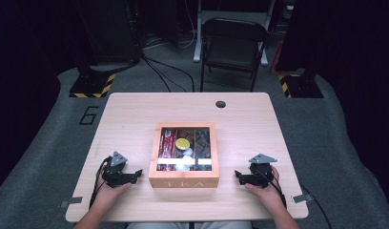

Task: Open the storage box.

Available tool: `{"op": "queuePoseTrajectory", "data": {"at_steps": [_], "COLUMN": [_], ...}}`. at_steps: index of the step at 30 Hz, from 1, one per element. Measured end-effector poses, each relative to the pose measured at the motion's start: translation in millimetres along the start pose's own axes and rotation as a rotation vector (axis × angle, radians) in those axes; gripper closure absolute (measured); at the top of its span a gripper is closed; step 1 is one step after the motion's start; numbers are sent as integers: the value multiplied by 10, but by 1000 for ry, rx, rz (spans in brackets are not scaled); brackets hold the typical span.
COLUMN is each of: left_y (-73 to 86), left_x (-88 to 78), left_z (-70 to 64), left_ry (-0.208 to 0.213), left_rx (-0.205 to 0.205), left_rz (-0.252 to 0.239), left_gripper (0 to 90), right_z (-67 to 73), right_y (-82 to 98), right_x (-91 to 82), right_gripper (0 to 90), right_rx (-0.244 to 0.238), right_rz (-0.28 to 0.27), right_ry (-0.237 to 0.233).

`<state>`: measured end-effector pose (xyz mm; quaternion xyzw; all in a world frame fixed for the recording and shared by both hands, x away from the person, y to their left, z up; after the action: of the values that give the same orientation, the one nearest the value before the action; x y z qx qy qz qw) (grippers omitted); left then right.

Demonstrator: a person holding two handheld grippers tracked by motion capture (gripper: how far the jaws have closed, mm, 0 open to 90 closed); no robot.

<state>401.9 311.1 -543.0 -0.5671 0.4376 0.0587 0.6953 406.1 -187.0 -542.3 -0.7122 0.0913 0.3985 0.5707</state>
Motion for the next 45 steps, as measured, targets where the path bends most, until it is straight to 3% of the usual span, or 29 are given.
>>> {"op": "queuePoseTrajectory", "data": {"at_steps": [19,23,25,29,31,32,35,38,41,45], "left_y": [4,-19,-25,-28,-39,-62,-102,-130,-154,-171], "left_x": [3,1,-4,-50,-81,-113,-163,-203,-230,-245], "left_z": [-29,-34,-47,-63,-63,-67,-76,-113,-156,-198], "left_ry": [3,0,-2,11,23,43,50,86,106,117], "left_rx": [-6,-16,-11,-5,-26,-44,-41,-28,-11,-23], "left_rz": [-10,8,17,35,37,18,0,-6,-12,-25], "left_gripper": [148,160,185,263,292,310,338,380,401,418], "right_z": [-15,-10,2,-7,7,27,65,109,171,222], "right_y": [6,18,-7,-51,-65,-72,-96,-116,-141,-170], "right_x": [-13,-31,-55,-67,-97,-117,-119,-137,-176,-216], "right_gripper": [149,168,207,266,286,293,318,345,341,342], "right_rx": [-3,-4,-6,0,18,13,16,-28,-33,-19], "right_rz": [2,-4,29,53,53,61,71,63,46,35], "right_ry": [-7,-3,-8,-18,-42,-43,-54,-64,-79,-104]}}
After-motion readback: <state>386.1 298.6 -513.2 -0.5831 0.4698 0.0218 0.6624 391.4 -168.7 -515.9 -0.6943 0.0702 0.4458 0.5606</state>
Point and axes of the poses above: each handheld gripper's, and its own axes: x roughly forward along the jaws, y roughly out of its underside, z roughly to its left, the point moved 2 cm from there along x, roughly forward along the jaws, and after that the axes turned 3 degrees about y, right-handed, at the moved point
